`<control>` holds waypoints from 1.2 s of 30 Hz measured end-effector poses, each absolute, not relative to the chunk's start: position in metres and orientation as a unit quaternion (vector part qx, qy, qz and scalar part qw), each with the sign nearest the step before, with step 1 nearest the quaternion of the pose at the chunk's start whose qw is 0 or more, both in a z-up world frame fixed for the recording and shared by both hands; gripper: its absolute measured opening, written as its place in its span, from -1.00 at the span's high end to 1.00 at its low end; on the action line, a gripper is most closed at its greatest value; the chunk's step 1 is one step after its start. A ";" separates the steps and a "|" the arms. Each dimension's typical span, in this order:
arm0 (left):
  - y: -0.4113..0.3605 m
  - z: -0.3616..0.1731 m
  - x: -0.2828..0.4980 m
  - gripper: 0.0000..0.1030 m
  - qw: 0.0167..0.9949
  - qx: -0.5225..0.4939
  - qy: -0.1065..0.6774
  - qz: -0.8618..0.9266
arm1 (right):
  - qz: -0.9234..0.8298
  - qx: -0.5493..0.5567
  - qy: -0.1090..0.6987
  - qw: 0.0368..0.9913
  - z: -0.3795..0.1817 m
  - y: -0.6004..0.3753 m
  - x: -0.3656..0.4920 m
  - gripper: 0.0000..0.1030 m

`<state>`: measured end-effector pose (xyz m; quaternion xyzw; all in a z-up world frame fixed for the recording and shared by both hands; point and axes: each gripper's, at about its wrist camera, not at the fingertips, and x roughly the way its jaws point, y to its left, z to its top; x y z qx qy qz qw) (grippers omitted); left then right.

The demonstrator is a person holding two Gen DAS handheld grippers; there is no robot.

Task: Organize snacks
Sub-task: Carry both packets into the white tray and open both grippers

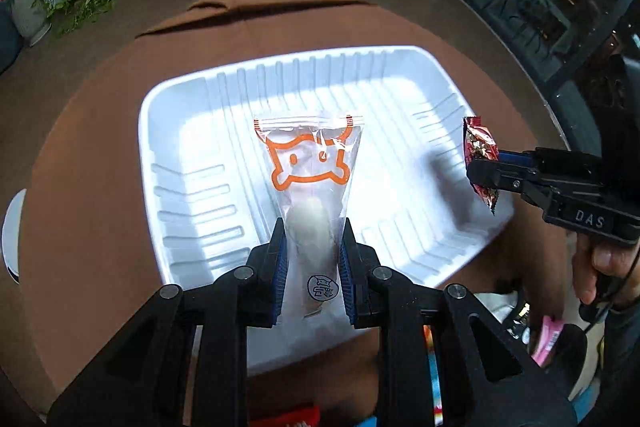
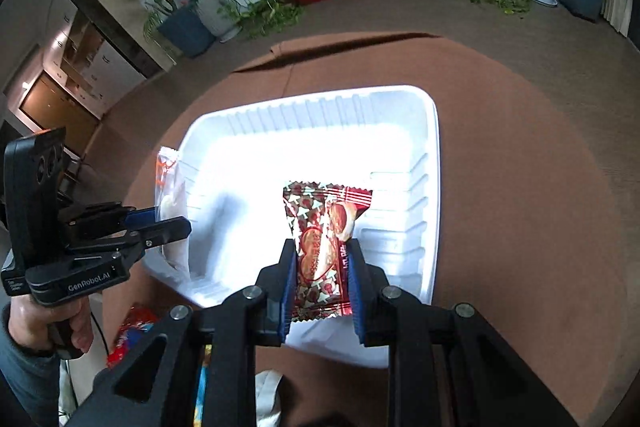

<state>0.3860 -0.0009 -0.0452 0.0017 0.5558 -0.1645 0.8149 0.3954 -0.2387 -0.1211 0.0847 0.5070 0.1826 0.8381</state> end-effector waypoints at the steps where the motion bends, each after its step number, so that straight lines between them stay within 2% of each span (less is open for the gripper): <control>1: -0.001 -0.049 0.386 0.60 0.813 0.005 0.560 -0.160 | 0.180 0.080 0.509 0.838 -0.126 -0.238 0.400 0.51; 19: -0.004 -0.084 0.405 0.52 0.810 0.006 0.570 -0.135 | 0.155 0.036 0.527 0.835 -0.152 -0.221 0.404 0.41; 21: -0.003 -0.083 0.405 0.52 0.810 0.004 0.571 -0.134 | 0.153 0.040 0.527 0.835 -0.152 -0.223 0.405 0.34; 23: -0.001 -0.081 0.403 0.51 0.812 0.001 0.570 -0.130 | 0.153 0.044 0.524 0.837 -0.150 -0.224 0.404 0.13; 25: 0.002 -0.076 0.400 0.50 0.815 -0.003 0.565 -0.130 | 0.156 0.049 0.519 0.839 -0.147 -0.226 0.404 0.03; 28: 0.004 -0.065 0.394 0.47 0.821 -0.004 0.556 -0.128 | 0.158 0.058 0.505 0.846 -0.136 -0.231 0.401 -0.04; 29: 0.006 -0.058 0.390 0.40 0.826 -0.005 0.548 -0.129 | 0.159 0.062 0.497 0.850 -0.130 -0.234 0.398 -0.05; 30: 0.008 -0.051 0.386 0.09 0.832 -0.007 0.539 -0.131 | 0.161 0.065 0.491 0.854 -0.124 -0.236 0.396 -0.08; 31: 0.011 -0.042 0.381 -0.13 0.839 -0.010 0.528 -0.132 | 0.161 0.069 0.484 0.857 -0.116 -0.239 0.393 -0.16; 33: 0.018 -0.022 0.366 -0.88 0.857 -0.018 0.497 -0.139 | 0.162 0.077 0.466 0.866 -0.097 -0.247 0.385 -0.30; 34: 0.021 -0.012 0.357 -1.00 0.865 -0.019 0.479 -0.147 | 0.161 0.084 0.452 0.874 -0.084 -0.252 0.378 -0.38; 36: 0.025 0.005 0.336 -0.99 0.878 -0.008 0.455 -0.152 | 0.162 0.097 0.426 0.885 -0.065 -0.261 0.364 -0.55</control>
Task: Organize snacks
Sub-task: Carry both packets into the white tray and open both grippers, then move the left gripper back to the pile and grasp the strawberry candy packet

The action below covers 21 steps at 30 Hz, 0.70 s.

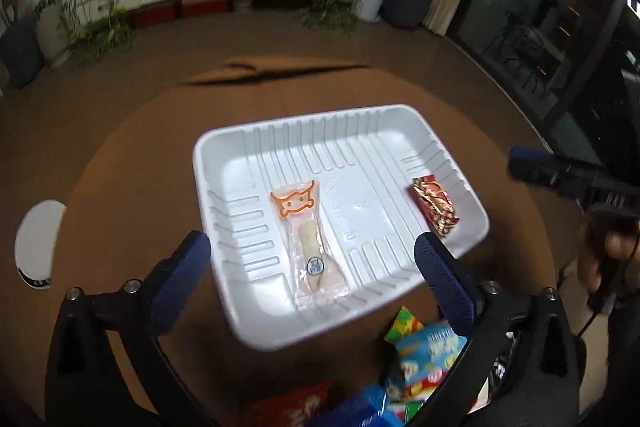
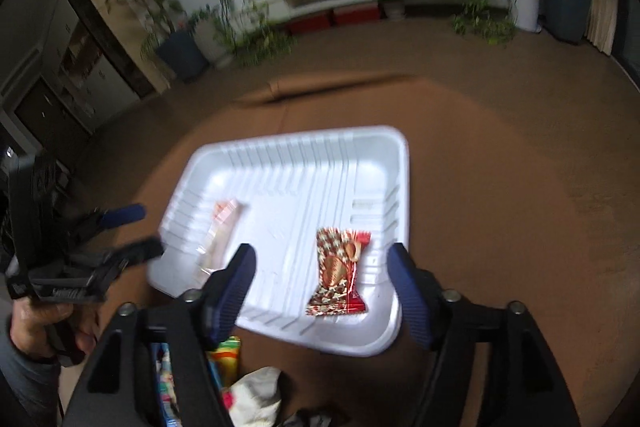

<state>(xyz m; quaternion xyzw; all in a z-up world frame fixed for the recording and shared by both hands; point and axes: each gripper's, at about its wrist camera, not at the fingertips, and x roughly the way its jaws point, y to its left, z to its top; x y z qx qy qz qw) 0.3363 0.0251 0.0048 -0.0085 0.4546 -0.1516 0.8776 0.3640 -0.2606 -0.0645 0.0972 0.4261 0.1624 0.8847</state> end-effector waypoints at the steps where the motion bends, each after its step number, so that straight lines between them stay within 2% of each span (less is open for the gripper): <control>1: 0.027 0.012 0.324 -0.99 0.884 0.000 0.443 -0.148 | 0.162 0.105 0.411 0.891 -0.054 -0.266 0.355 -0.63; 4: 0.036 0.031 0.282 -0.99 0.905 0.028 0.402 -0.134 | 0.161 0.127 0.368 0.907 -0.026 -0.281 0.320 -0.79; 7: 0.044 0.042 0.238 -0.99 0.913 0.049 0.395 -0.091 | 0.158 0.126 0.333 0.921 -0.004 -0.291 0.275 -0.81; 10: 0.057 0.044 0.198 -0.99 0.914 0.019 0.399 -0.067 | 0.146 0.113 0.309 0.933 0.004 -0.293 0.233 -0.87; 15: 0.068 0.020 0.128 -0.99 0.912 -0.023 0.408 -0.035 | 0.123 0.092 0.296 0.943 -0.011 -0.288 0.163 -0.87; 21: 0.054 -0.023 0.069 -0.99 0.898 -0.034 0.438 -0.028 | 0.085 0.104 0.328 0.935 -0.047 -0.275 0.113 -0.87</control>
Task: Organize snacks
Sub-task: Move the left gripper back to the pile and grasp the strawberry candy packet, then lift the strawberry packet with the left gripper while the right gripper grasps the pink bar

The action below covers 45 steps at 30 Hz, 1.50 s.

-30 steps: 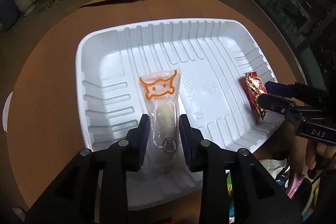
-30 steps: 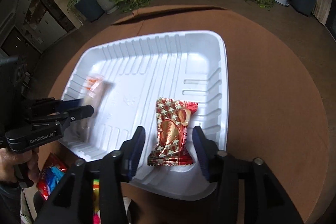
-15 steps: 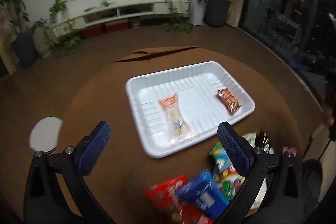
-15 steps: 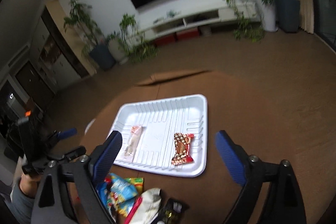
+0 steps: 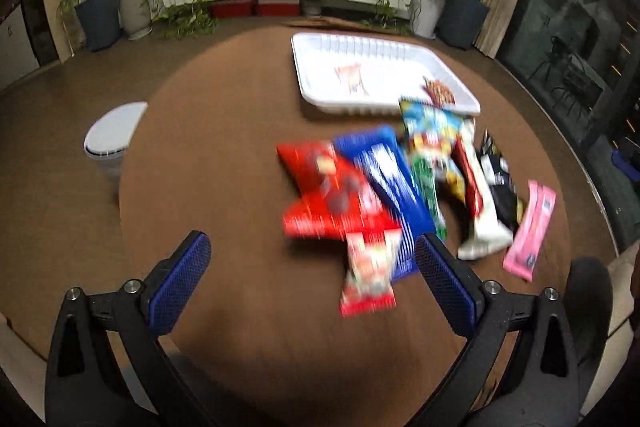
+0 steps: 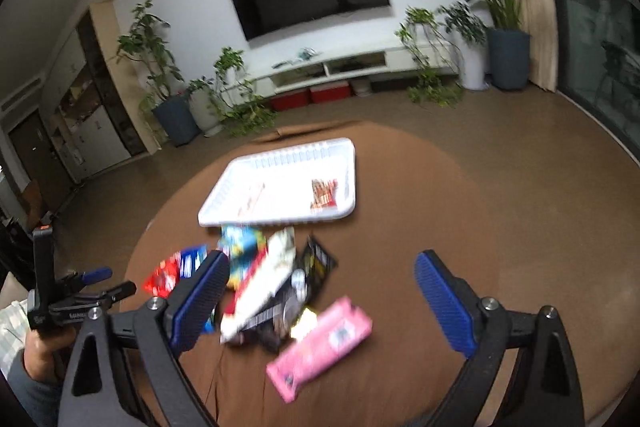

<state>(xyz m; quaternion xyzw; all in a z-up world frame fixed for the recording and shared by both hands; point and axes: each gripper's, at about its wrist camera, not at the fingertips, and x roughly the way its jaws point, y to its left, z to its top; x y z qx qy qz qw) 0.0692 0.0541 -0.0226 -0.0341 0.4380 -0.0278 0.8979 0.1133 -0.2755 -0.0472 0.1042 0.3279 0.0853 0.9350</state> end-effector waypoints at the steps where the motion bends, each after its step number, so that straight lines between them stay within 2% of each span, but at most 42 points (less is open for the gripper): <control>1: 0.049 -0.029 0.065 -0.99 0.897 -0.029 0.441 -0.028 | 0.084 0.113 0.340 0.930 -0.054 -0.273 0.109 -0.85; 8: 0.024 -0.055 0.060 -0.96 0.889 -0.017 0.456 -0.039 | 0.076 0.118 0.388 0.911 -0.097 -0.250 0.083 -0.77; 11: 0.019 -0.061 0.070 -0.71 0.886 -0.013 0.461 -0.039 | 0.079 0.118 0.402 0.905 -0.109 -0.244 0.078 -0.77; 15: 0.018 -0.073 0.086 -0.19 0.875 -0.010 0.482 -0.039 | 0.083 0.115 0.412 0.900 -0.115 -0.239 0.076 -0.77; 25: 0.014 -0.088 0.104 -0.15 0.868 -0.005 0.495 -0.040 | 0.083 0.109 0.416 0.899 -0.119 -0.235 0.074 -0.77; 26: 0.015 -0.088 0.106 -0.06 0.868 -0.012 0.494 -0.047 | 0.083 0.109 0.416 0.899 -0.119 -0.235 0.074 -0.77; 27: 0.016 -0.088 0.106 0.16 0.868 -0.015 0.493 -0.050 | 0.082 0.109 0.417 0.899 -0.119 -0.235 0.074 -0.77; 29: 0.020 -0.087 0.108 0.40 0.869 -0.020 0.492 -0.055 | 0.082 0.110 0.419 0.898 -0.120 -0.235 0.075 -0.77; 42: 0.033 -0.082 0.086 0.43 0.867 -0.069 0.482 -0.105 | 0.061 0.159 0.444 0.880 -0.138 -0.246 0.094 -0.76; 45: 0.034 -0.082 0.069 0.43 0.867 -0.079 0.479 -0.117 | 0.052 0.168 0.461 0.870 -0.148 -0.250 0.108 -0.65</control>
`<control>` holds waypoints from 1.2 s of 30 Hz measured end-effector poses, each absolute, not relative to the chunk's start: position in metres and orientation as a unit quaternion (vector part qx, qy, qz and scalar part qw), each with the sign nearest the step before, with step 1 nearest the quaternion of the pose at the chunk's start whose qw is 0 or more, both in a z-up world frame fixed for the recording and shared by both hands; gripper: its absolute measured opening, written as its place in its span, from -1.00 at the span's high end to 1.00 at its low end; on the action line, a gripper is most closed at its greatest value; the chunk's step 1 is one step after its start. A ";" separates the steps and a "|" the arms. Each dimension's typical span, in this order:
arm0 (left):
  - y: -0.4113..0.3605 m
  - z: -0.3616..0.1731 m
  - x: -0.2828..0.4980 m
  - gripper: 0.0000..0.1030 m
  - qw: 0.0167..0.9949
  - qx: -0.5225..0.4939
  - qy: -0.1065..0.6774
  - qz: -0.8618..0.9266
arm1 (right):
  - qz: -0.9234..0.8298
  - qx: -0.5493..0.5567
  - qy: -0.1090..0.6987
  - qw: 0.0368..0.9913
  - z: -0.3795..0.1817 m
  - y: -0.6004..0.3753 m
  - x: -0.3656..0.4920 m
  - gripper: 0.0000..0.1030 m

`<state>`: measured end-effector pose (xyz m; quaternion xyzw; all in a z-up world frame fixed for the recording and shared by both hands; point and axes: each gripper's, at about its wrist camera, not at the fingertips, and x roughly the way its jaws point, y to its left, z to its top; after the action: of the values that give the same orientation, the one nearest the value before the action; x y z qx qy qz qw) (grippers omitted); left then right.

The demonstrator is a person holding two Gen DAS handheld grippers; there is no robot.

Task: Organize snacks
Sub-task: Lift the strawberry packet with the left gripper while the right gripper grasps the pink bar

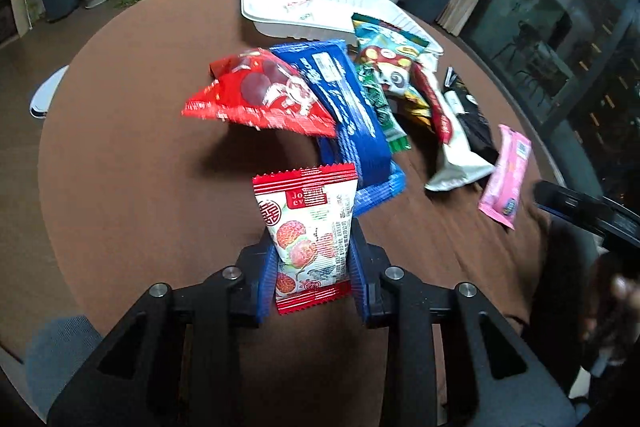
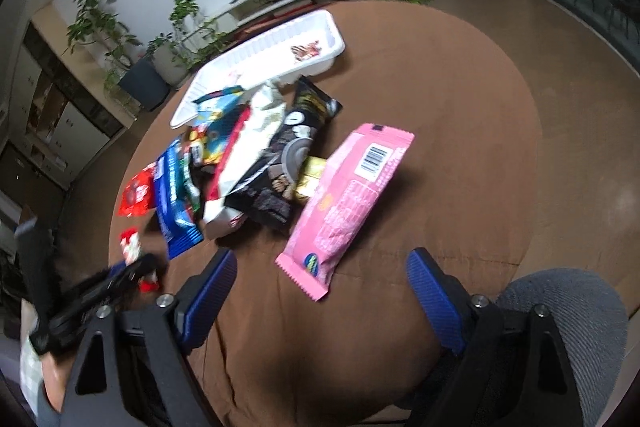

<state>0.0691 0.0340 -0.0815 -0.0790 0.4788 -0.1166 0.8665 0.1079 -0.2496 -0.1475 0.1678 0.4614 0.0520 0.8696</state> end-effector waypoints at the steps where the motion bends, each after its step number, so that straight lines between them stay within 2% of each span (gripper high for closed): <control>1: 0.033 -0.082 0.066 0.43 0.866 -0.079 0.479 -0.119 | 0.050 0.165 0.466 0.868 -0.150 -0.249 0.111 -0.60; 6: 0.025 -0.088 0.061 0.43 0.862 -0.079 0.482 -0.135 | 0.042 0.147 0.496 0.855 -0.162 -0.244 0.130 -0.40; 8: 0.022 -0.087 0.058 0.43 0.862 -0.076 0.481 -0.139 | 0.039 0.136 0.495 0.858 -0.160 -0.241 0.136 -0.39; 11: 0.021 -0.087 0.058 0.43 0.862 -0.076 0.480 -0.142 | 0.038 0.119 0.499 0.858 -0.162 -0.236 0.145 -0.20; 13: 0.021 -0.087 0.059 0.43 0.862 -0.080 0.479 -0.144 | 0.032 0.088 0.498 0.862 -0.162 -0.229 0.145 0.02; 18: 0.023 -0.088 0.061 0.43 0.862 -0.087 0.478 -0.147 | 0.045 0.087 0.497 0.862 -0.162 -0.231 0.138 0.26; 20: 0.024 -0.089 0.062 0.43 0.862 -0.089 0.477 -0.148 | 0.050 0.093 0.499 0.860 -0.162 -0.234 0.135 0.44; 22: 0.023 -0.089 0.063 0.44 0.862 -0.090 0.477 -0.149 | 0.058 0.098 0.499 0.859 -0.161 -0.235 0.132 0.53; 29: 0.019 -0.087 0.065 0.44 0.862 -0.093 0.474 -0.156 | 0.082 0.114 0.498 0.856 -0.154 -0.234 0.118 0.69; 36: 0.019 -0.086 0.070 0.44 0.860 -0.103 0.472 -0.163 | 0.090 0.121 0.494 0.856 -0.147 -0.239 0.109 0.71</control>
<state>0.0698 0.0187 -0.0861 -0.1035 0.4721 -0.1626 0.8602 0.1086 -0.2386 -0.1469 0.1215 0.4937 0.0896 0.8564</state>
